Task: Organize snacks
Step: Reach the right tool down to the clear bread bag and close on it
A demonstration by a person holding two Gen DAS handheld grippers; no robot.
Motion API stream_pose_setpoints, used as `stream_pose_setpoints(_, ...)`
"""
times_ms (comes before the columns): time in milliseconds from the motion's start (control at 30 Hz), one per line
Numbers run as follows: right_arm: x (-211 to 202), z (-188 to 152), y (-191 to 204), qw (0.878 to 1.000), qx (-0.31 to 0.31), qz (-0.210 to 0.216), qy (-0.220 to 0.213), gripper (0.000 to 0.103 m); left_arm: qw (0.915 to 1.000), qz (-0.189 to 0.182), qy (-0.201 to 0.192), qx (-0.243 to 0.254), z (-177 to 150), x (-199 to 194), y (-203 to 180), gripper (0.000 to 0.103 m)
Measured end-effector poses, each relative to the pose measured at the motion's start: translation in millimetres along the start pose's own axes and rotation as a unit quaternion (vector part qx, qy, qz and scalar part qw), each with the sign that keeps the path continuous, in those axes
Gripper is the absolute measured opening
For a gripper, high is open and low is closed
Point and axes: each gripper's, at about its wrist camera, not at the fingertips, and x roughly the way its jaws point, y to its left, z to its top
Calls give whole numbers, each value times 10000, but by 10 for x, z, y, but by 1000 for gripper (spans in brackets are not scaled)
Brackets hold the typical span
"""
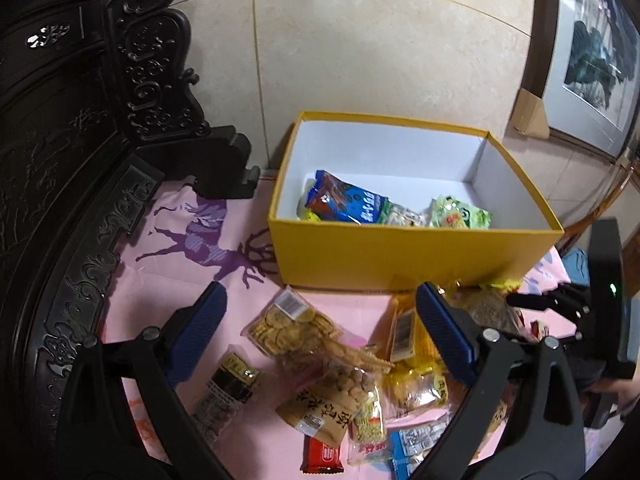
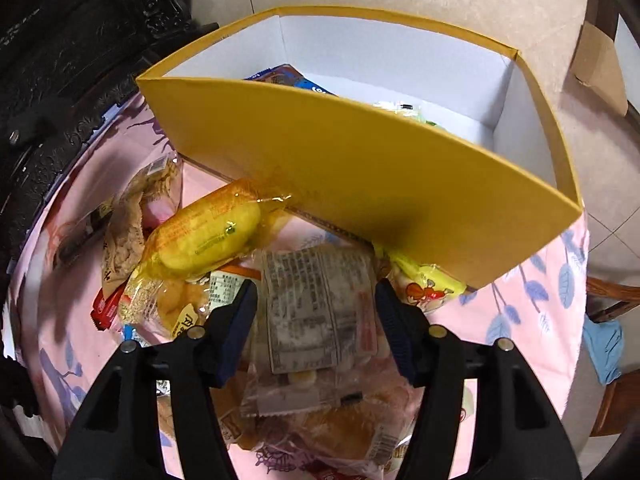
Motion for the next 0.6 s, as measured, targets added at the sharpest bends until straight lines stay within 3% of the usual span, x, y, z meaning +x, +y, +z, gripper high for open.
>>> stream_pose_setpoints(400, 198, 14, -23, 9992, -10, -14, 399, 64, 9953, -659, 173, 688, -241, 130, -446, 97)
stream_pose_setpoints(600, 217, -35, -50, 9982, 63, 274, 530, 51, 9880, -1005, 320, 1131, -361, 316, -706, 97)
